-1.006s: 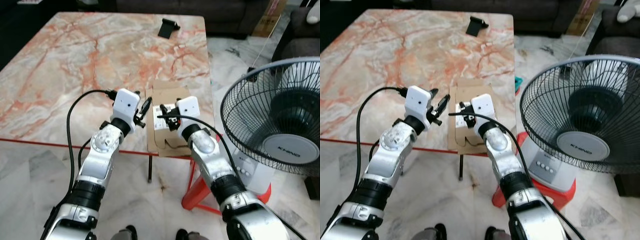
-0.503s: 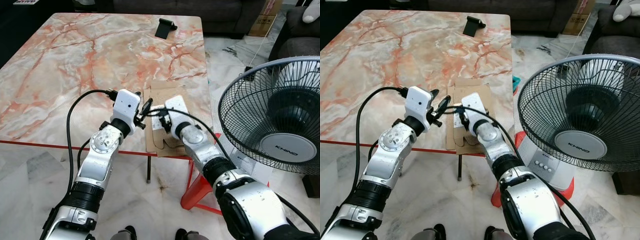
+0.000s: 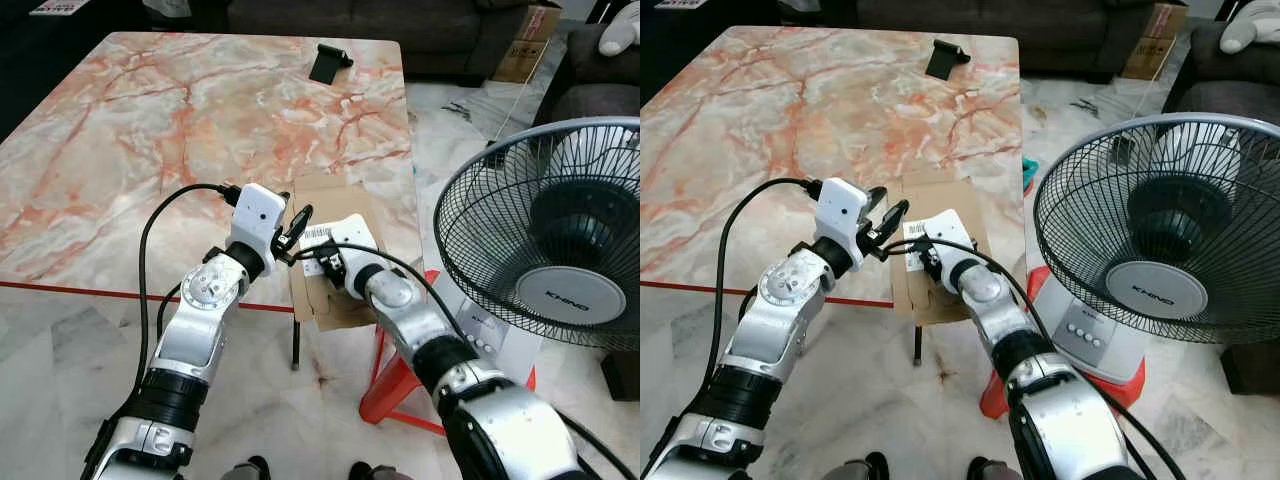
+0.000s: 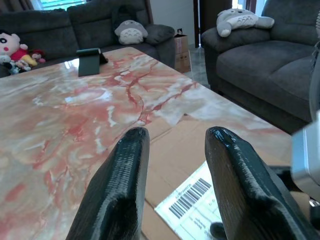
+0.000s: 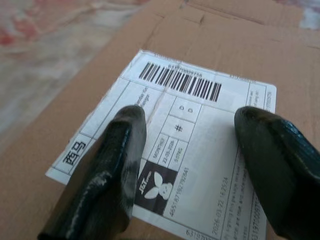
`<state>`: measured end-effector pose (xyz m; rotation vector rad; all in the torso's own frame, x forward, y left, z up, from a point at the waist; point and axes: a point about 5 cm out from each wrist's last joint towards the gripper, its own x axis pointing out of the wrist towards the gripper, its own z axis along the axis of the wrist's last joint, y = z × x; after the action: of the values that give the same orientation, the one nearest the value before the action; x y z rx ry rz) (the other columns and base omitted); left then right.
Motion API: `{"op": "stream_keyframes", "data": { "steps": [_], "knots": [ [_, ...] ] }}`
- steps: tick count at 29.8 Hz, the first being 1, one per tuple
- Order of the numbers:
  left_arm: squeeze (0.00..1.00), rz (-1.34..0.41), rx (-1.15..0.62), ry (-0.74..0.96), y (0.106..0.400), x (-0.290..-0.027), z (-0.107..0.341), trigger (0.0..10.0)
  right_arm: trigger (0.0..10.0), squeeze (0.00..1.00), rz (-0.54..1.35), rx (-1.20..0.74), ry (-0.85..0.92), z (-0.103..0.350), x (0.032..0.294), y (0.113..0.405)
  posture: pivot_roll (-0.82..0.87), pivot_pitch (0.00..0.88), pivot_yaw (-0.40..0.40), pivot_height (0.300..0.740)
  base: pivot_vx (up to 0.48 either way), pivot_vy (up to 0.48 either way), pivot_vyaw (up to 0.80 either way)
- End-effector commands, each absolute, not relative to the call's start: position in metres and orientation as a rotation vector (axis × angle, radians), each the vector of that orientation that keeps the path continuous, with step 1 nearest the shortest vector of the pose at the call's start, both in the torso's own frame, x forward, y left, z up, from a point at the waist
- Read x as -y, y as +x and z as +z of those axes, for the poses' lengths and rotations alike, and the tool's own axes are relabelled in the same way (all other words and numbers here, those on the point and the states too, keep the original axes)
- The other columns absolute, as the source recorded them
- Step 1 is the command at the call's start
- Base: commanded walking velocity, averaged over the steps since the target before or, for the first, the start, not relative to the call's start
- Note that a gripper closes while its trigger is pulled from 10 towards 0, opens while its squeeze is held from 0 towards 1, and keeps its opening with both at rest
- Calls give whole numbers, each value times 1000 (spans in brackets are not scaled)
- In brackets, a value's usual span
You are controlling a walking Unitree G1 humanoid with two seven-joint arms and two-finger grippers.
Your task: Picking trash to rubbish bin
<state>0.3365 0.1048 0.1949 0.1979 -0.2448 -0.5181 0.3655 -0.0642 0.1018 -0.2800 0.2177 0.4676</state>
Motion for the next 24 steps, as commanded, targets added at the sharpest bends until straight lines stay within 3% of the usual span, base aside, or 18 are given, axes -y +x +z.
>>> {"op": "stream_keyframes", "data": {
  "steps": [1,11,24],
  "knots": [
    [0,-536,246,200,335,-102,196,10000,10000,0,500,-361,-287,69,68,348,82,162,-20,740,0,0,0],
    [0,-552,236,193,335,-99,195,10000,10000,0,528,-323,-281,69,72,335,61,168,-13,740,0,0,0],
    [0,-545,250,176,336,-102,200,10000,10000,0,499,-14,-170,149,68,350,74,175,-9,740,0,0,0]
  ]
}}
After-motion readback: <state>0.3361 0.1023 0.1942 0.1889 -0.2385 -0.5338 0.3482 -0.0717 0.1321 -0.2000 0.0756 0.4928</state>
